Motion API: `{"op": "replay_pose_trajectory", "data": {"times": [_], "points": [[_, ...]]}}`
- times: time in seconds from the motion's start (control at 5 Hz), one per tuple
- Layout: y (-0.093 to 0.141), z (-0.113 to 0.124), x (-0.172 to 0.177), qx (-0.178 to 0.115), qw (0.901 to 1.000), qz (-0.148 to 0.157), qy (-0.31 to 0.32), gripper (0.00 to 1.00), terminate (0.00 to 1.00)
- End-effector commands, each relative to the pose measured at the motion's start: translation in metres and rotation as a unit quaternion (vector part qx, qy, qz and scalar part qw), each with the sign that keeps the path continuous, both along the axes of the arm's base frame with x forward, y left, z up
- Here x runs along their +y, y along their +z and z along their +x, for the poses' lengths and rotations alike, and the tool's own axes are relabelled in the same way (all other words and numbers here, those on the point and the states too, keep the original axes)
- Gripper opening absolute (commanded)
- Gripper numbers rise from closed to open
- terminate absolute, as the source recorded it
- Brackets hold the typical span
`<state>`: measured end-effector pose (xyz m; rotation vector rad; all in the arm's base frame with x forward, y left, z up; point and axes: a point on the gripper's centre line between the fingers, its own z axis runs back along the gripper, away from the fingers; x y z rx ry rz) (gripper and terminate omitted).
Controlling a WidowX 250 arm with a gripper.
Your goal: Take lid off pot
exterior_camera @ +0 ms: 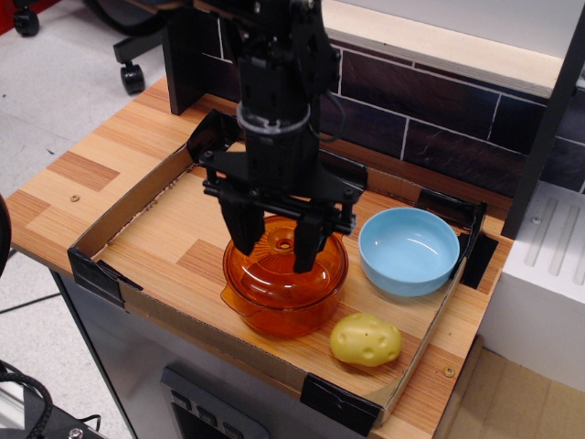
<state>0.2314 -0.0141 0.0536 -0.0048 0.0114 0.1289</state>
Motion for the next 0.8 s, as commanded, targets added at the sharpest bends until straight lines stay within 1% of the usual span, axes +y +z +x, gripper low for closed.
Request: {"op": "replay_pose_trajectory", "data": {"times": [0.0, 0.2, 0.4, 0.6], "points": [[0.007, 0.004, 0.003, -0.016, 0.9998, 0.005, 0.009, 0.00, 0.00], [0.023, 0.007, 0.007, -0.022, 0.9996, -0.012, 0.015, 0.00, 0.00], [0.052, 0.010, 0.015, -0.039, 0.9980, -0.037, 0.034, 0.00, 0.00], [0.071, 0.020, 0.033, -0.044, 0.9950, -0.061, 0.066, 0.00, 0.00]]}}
